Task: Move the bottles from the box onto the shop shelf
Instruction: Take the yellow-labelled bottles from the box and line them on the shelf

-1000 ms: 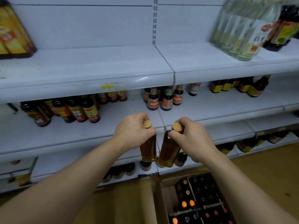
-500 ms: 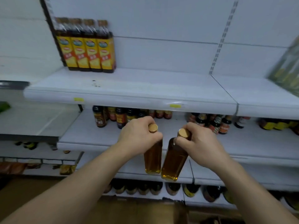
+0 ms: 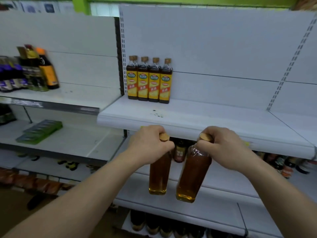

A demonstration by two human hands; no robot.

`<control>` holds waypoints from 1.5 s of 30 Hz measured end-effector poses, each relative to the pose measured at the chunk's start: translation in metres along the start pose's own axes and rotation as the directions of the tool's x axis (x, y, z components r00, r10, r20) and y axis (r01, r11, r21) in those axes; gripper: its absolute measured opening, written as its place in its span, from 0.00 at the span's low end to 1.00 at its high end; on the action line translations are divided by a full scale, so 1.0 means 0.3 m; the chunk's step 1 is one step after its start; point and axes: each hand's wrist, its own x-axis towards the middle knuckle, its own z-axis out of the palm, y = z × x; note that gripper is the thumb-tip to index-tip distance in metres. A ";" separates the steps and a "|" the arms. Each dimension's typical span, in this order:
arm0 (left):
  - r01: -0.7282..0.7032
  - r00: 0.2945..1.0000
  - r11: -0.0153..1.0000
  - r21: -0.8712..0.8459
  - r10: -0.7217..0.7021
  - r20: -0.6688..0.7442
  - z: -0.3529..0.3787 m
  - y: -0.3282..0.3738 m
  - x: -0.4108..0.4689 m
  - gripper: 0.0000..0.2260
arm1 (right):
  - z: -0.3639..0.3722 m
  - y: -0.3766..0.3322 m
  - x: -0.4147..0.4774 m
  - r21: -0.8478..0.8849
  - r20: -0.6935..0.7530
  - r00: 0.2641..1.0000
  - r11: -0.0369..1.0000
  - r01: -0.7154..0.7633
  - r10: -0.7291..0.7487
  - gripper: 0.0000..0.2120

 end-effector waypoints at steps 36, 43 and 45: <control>-0.078 0.951 0.993 -0.087 0.047 -0.307 -0.562 -0.119 0.446 0.13 | -0.055 -0.439 0.709 0.111 0.037 0.938 0.934 0.340 -0.346 0.10; -0.160 0.949 0.982 -0.102 0.124 -0.291 -0.614 -0.177 0.601 0.09 | -0.042 -0.505 0.825 0.123 -0.003 0.960 0.952 0.279 -0.281 0.10; -0.195 0.946 0.974 -0.116 0.155 -0.285 -0.630 -0.202 0.652 0.09 | -0.036 -0.522 0.853 0.120 -0.038 0.969 0.961 0.249 -0.246 0.12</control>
